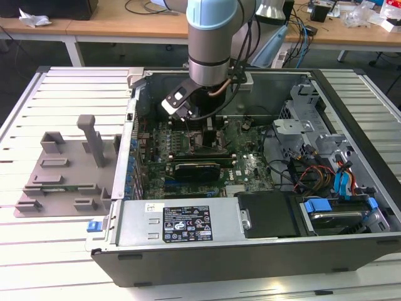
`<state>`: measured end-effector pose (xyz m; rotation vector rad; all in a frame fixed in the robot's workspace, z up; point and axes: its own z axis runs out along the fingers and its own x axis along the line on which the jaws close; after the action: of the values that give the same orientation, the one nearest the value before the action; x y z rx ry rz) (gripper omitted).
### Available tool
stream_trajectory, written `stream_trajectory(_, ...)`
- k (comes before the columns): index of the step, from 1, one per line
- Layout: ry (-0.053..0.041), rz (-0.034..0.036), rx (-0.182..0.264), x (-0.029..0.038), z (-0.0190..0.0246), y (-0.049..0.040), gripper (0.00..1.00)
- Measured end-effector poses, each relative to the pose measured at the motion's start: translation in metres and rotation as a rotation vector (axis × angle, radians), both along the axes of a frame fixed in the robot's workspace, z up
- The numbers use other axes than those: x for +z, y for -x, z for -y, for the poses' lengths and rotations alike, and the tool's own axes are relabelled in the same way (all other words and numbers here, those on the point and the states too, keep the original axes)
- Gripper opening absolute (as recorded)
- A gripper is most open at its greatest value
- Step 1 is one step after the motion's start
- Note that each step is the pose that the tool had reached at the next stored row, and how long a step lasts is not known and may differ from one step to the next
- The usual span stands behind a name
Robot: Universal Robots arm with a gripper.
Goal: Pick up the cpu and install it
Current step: 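Place the cpu into insertion slot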
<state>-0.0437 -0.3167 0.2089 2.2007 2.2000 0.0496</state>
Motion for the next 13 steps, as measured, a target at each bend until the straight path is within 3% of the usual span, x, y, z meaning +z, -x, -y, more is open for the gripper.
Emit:
stream_trajectory(2,0.0001,0.0000,0.000,0.0004,0.0000,0.0000,0.47)
stream_trajectory(3,0.0000,0.0000,0.000,0.0006,0.0000,0.0000,0.29)
stream_trajectory(6,-0.0001,0.0000,0.000,0.0010,0.0000,0.0000,0.11)
stream_trajectory(13,-0.0036,0.0001,-0.001,-0.0006,-0.0003,0.0000,0.11)
